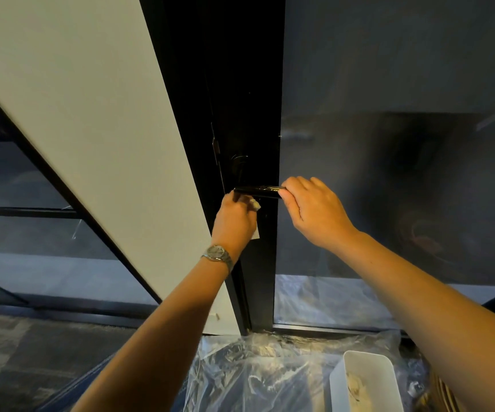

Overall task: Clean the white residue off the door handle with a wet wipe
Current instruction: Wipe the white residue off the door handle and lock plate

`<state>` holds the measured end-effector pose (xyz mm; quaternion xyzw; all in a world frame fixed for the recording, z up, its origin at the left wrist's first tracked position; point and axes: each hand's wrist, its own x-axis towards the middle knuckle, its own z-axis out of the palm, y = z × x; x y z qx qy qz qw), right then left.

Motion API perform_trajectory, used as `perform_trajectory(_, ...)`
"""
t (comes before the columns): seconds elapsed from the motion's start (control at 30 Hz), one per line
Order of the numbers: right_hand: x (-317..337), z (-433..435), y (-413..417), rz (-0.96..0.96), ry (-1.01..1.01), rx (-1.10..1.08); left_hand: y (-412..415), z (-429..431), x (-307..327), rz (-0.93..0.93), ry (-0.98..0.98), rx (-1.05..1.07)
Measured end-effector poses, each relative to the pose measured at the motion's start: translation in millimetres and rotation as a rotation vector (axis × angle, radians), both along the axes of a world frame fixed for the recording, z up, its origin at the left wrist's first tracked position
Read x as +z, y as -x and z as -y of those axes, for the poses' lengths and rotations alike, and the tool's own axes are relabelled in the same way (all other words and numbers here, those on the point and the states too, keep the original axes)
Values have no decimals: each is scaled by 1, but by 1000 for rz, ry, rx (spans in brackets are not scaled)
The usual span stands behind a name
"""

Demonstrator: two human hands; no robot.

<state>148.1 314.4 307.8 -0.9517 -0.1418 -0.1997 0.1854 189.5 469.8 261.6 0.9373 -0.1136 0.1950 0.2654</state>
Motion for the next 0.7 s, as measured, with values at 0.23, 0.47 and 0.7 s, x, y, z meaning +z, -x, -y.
perform_trajectory(0.23, 0, 0, 1, -7, 1, -1, -4, 2, -9, 30, -16, -36)
perform_trajectory(0.47, -2, 1, -1, -1, 7, -1, -2, 13, -2, -154, 476, 207)
perform_trajectory(0.7, -3, 2, -2, 29, 13, 12, -4, 1, -11, 109, -44, -75)
